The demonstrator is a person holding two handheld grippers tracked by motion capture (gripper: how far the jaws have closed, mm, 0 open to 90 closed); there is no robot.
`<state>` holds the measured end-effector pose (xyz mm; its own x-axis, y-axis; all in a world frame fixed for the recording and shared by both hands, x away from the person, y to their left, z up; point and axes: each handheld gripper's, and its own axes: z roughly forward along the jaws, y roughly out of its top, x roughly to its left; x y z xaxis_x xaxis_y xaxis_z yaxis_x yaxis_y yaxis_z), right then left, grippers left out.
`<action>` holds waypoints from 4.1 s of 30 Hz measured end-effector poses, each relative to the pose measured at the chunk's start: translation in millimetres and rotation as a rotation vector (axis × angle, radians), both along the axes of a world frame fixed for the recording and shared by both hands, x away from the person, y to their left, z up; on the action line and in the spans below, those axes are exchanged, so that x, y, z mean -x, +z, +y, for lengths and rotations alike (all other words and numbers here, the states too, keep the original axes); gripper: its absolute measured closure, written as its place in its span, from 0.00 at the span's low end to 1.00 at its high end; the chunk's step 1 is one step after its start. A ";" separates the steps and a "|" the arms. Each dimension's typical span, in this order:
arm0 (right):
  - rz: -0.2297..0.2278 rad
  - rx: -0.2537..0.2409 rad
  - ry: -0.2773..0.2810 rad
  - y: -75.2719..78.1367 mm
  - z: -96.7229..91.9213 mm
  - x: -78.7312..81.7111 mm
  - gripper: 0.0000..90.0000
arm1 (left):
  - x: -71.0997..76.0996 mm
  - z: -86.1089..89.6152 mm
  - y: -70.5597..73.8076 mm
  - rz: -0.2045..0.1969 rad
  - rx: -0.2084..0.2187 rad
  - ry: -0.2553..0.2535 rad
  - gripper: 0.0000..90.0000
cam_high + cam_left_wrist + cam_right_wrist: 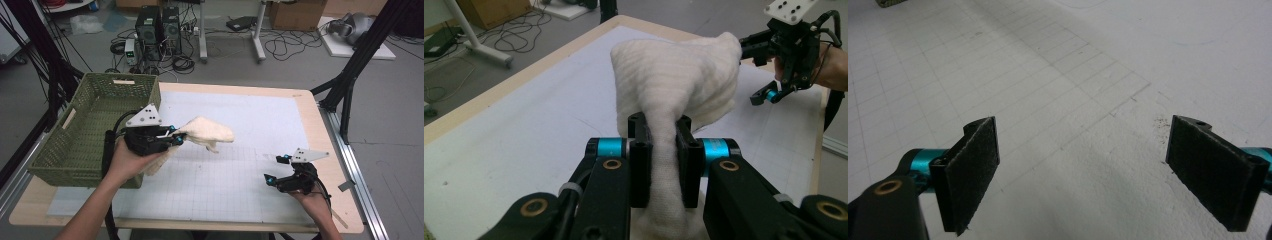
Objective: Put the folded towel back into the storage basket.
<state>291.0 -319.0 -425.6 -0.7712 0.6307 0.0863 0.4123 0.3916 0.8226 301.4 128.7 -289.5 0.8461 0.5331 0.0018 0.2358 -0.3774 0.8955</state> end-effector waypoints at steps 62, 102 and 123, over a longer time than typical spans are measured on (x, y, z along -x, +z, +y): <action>0.016 0.015 0.006 -3.0 2.6 -3.0 0.14 | -19.1 110.7 10.3 -0.032 0.046 0.248 0.89; 0.024 0.020 0.015 -4.8 4.6 -4.1 0.14 | -20.1 170.3 -8.5 -0.039 0.090 0.534 0.89; 0.026 0.026 0.022 -5.4 5.5 -4.7 0.14 | -20.7 182.6 -21.3 -0.007 0.073 0.609 0.89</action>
<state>295.7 -313.5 -431.0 -0.7829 0.6155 0.0903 0.4244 0.4222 0.8010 322.2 311.3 -310.8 0.3893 0.9198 -0.0486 0.3839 -0.1140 0.9163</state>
